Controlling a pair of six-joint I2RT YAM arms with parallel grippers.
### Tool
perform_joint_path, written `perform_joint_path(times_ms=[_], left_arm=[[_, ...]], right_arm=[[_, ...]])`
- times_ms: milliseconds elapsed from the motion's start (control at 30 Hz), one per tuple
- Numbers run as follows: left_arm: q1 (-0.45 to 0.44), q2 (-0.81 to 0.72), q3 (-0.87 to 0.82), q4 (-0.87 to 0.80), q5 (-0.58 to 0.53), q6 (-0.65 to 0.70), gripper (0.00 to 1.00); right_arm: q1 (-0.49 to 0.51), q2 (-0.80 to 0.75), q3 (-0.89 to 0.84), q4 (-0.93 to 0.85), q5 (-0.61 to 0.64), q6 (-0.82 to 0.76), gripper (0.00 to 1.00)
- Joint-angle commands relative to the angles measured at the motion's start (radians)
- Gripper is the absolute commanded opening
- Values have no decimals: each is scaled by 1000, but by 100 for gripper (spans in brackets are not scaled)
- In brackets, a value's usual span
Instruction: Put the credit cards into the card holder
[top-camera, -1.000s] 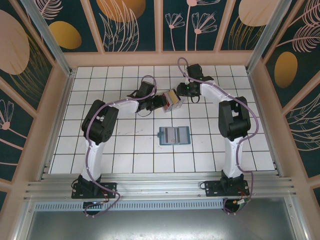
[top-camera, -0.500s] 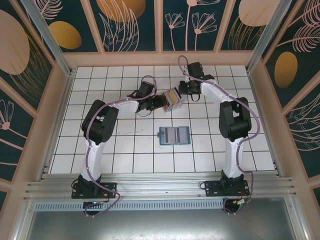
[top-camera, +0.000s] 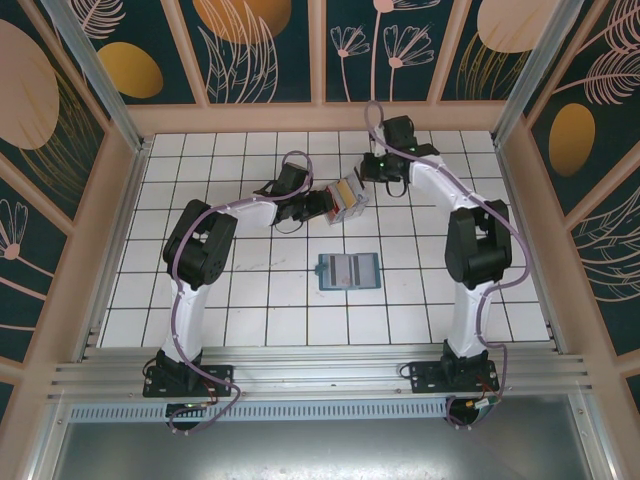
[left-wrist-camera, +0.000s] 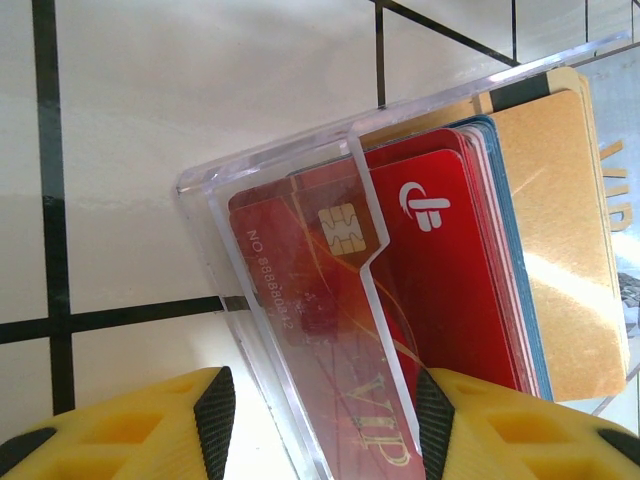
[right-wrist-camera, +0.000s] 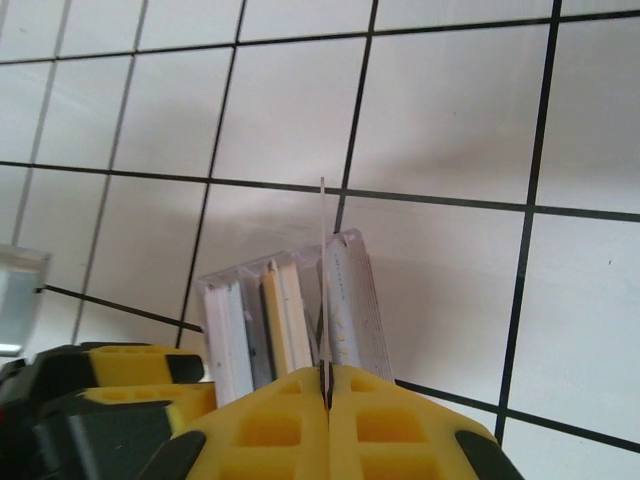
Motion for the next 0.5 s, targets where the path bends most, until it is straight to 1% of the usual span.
perform_joint_path(times_ms=[0,233,367,467], left_arm=[[3,-32,-20,-75,-10,-2,53],[3,-110,-31,-84,-9,-1,54],[3,-205,-78,-63,-34,2,55],[3,-285,-126,-56,-50,16,55]], right_arm=[[-20,-86,-17,25,-94,39,3],[-36,-221,-173,95,-179,90,3],[-36,-342,-314,152,-221,127,3],[-34,-442,-431,188,-224,157,3]])
